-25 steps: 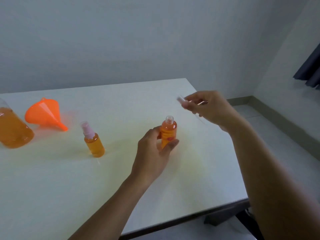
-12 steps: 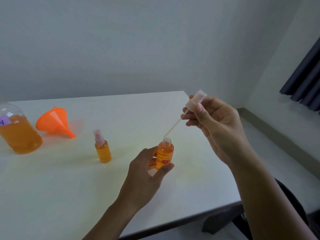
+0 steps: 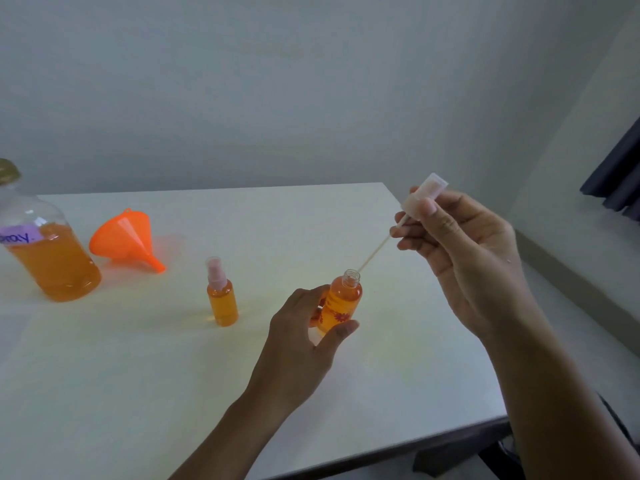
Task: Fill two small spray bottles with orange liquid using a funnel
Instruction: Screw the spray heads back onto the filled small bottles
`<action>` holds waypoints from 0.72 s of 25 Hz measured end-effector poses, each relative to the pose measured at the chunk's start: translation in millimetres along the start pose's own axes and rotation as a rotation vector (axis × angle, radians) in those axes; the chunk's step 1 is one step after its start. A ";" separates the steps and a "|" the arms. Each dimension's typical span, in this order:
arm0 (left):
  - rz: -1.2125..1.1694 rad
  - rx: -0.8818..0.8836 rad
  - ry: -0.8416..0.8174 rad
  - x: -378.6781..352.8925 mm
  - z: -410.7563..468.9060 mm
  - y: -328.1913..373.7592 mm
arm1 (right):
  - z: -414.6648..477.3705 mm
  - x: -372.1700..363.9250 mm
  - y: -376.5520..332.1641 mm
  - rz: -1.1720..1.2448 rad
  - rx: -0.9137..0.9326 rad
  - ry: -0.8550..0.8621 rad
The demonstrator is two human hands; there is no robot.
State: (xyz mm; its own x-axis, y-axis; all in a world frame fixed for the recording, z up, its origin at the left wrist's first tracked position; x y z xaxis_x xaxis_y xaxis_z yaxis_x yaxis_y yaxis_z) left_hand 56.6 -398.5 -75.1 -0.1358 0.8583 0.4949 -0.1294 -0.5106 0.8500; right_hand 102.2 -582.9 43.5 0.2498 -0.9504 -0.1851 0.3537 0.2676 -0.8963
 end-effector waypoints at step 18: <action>-0.038 -0.037 -0.159 14.9 20.5 -6.3 | 16.3 -3.3 60.3 -0.604 -0.195 -0.240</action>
State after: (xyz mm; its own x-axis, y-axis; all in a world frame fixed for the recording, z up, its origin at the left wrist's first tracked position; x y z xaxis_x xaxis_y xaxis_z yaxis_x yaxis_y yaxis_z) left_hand 75.6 -381.4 -69.4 0.0263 0.8727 0.4875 -0.1681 -0.4769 0.8627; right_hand 137.4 -561.0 -3.4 0.2601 -0.8566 0.4456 0.3302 -0.3548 -0.8747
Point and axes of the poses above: each hand's wrist, its own z-axis towards the middle knuckle, its own x-axis out of the back of the hand, y = z × x, the point moved 4 cm from there along z, towards the middle knuckle, and after that the axes turned 2 degrees about -y, right-handed, at the moved point
